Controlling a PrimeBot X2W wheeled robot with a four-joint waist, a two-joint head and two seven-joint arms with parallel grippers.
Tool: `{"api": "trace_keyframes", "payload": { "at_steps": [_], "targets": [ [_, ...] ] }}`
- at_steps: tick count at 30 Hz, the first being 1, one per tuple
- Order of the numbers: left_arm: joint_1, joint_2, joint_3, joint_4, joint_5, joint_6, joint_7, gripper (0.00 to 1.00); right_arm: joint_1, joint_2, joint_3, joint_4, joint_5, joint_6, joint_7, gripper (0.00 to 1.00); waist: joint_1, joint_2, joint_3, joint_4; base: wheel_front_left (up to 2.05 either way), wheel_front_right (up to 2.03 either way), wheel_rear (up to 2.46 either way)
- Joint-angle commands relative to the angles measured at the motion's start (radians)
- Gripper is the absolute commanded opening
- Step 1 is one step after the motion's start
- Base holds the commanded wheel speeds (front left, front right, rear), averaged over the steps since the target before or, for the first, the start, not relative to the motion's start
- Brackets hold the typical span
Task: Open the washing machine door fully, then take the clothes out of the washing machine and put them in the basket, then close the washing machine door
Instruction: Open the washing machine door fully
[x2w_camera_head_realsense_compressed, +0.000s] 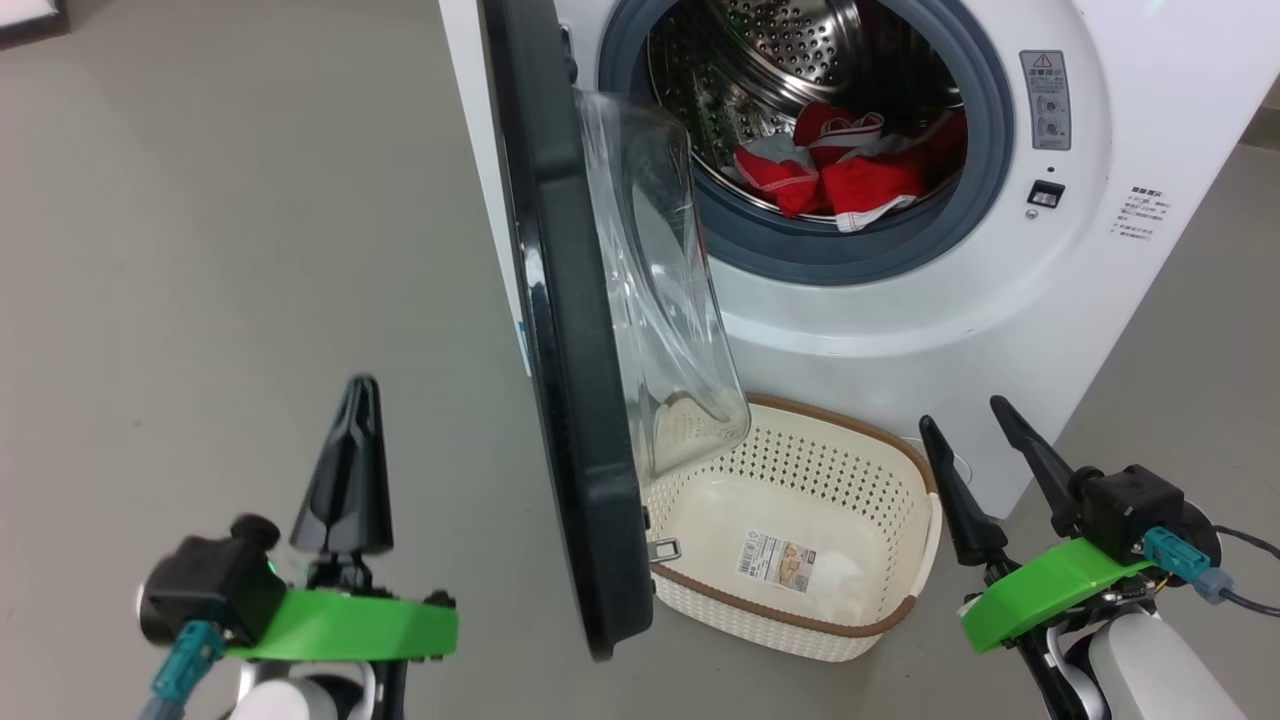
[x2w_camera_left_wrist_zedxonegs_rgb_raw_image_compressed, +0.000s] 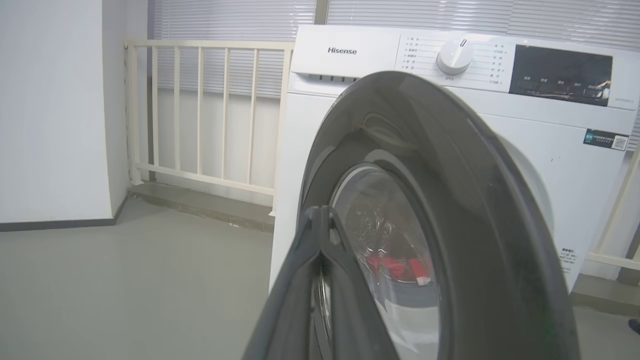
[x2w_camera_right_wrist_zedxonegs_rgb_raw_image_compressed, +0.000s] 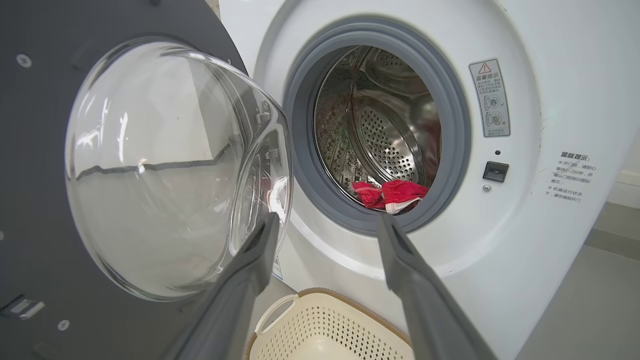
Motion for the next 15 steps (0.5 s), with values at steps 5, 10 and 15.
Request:
{"api": "trace_keyframes", "payload": {
  "at_steps": [5,10,15],
  "targets": [
    [-0.087,0.015,-0.014,-0.165,-0.022,0.045,0.006,0.00,-0.008,0.011,0.021,-0.014,0.014,0.005,-0.006,1.00,0.0000,0.0000,-0.001,-0.009,0.00,0.00,0.00],
    [-0.128,0.015,-0.087,-0.299,-0.021,0.056,0.057,0.00,-0.015,0.017,0.030,-0.008,0.015,0.005,-0.006,1.00,0.0000,0.0000,0.000,-0.018,0.00,0.00,0.00],
    [-0.145,0.015,-0.196,-0.373,-0.045,0.056,0.125,0.00,-0.021,0.014,0.034,-0.006,0.015,0.005,-0.006,1.00,0.0000,0.0000,0.008,-0.026,0.00,0.00,0.00]
  ]
}}
